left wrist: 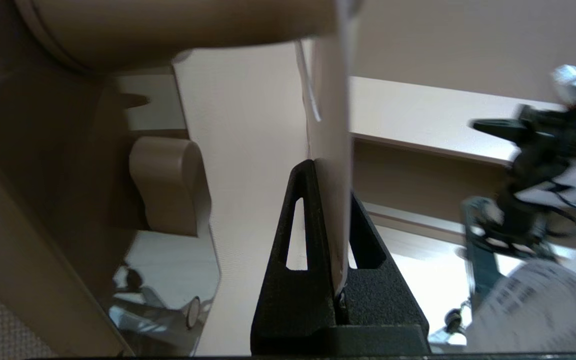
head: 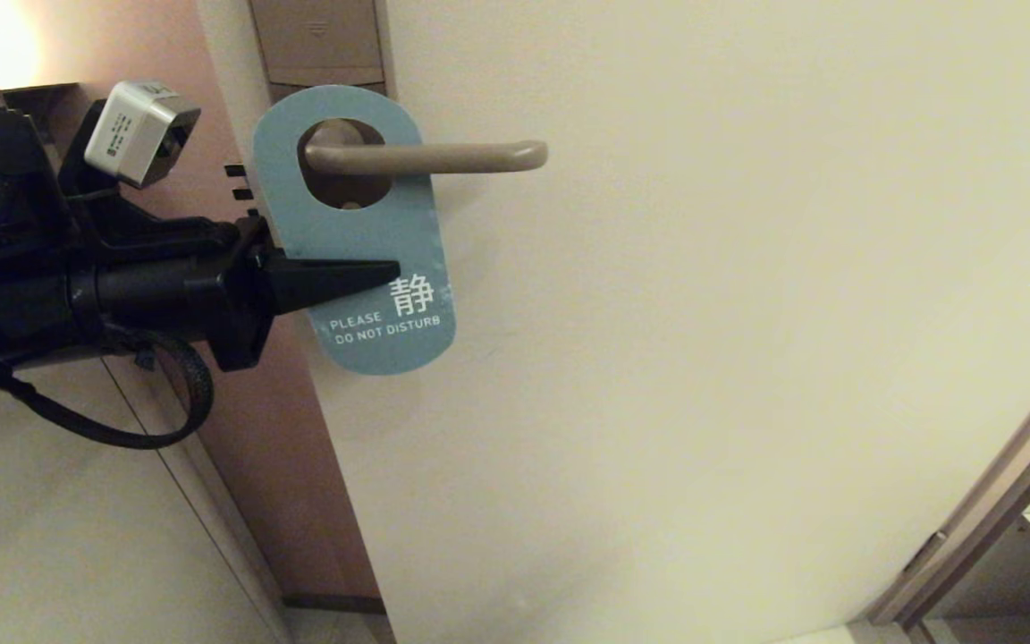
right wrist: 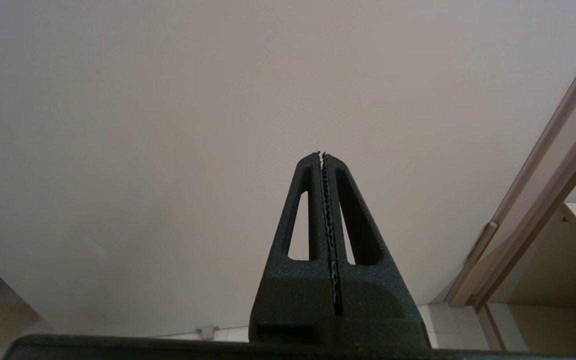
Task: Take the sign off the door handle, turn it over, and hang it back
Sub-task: Take down the sign
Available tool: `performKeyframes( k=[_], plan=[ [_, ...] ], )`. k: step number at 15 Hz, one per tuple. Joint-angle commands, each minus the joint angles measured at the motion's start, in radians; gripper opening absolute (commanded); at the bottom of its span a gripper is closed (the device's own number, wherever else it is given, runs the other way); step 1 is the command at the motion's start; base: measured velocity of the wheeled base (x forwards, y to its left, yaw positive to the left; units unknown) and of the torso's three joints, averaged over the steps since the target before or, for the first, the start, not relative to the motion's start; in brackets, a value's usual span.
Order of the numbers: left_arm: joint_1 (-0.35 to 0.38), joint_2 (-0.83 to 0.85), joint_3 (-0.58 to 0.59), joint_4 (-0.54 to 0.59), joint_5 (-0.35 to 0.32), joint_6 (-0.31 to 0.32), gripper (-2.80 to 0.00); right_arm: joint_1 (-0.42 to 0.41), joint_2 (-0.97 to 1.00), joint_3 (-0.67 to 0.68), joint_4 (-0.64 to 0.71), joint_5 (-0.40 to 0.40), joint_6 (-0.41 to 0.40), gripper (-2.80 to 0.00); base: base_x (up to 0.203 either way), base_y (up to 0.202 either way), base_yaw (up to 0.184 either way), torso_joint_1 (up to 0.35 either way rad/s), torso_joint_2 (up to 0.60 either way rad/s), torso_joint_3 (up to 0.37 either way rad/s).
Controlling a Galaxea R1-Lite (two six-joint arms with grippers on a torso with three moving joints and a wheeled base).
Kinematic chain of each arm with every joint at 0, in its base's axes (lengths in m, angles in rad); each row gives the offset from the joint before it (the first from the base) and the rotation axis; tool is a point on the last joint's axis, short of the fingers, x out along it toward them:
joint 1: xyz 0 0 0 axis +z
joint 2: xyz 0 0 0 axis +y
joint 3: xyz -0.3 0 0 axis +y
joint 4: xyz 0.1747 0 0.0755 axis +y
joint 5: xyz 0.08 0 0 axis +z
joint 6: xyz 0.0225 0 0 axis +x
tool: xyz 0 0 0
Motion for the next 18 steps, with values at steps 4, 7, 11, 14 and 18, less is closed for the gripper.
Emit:
performKeyframes(
  k=[4,7,11,14,18],
  plan=[
    [-0.053,-0.033,0.003,0.000,0.112,-0.001,-2.80,-0.001,0.000,0.000,0.000,0.000,0.001,-2.80,0.000,0.000,0.000,0.000,0.00,0.000],
    [-0.077,-0.075,0.033,0.003,0.179,-0.001,-2.80,0.001,0.000,0.000,0.000,0.000,0.001,-2.80,0.000,0.000,0.000,0.000,0.00,0.000],
    [-0.113,-0.156,0.109,0.006,0.266,-0.001,-2.80,0.001,0.000,0.000,0.000,0.000,0.001,-2.80,0.000,0.000,0.000,0.000,0.00,0.000],
    [-0.134,-0.185,0.125,0.007,0.346,-0.001,-2.80,0.001,0.000,0.000,0.000,0.000,0.001,-2.80,0.000,0.000,0.000,0.000,0.00,0.000],
    [-0.146,-0.197,0.133,0.008,0.372,-0.001,-2.80,0.000,0.000,0.000,0.000,0.000,0.001,-2.80,0.000,0.000,0.000,0.000,0.00,0.000]
  ],
)
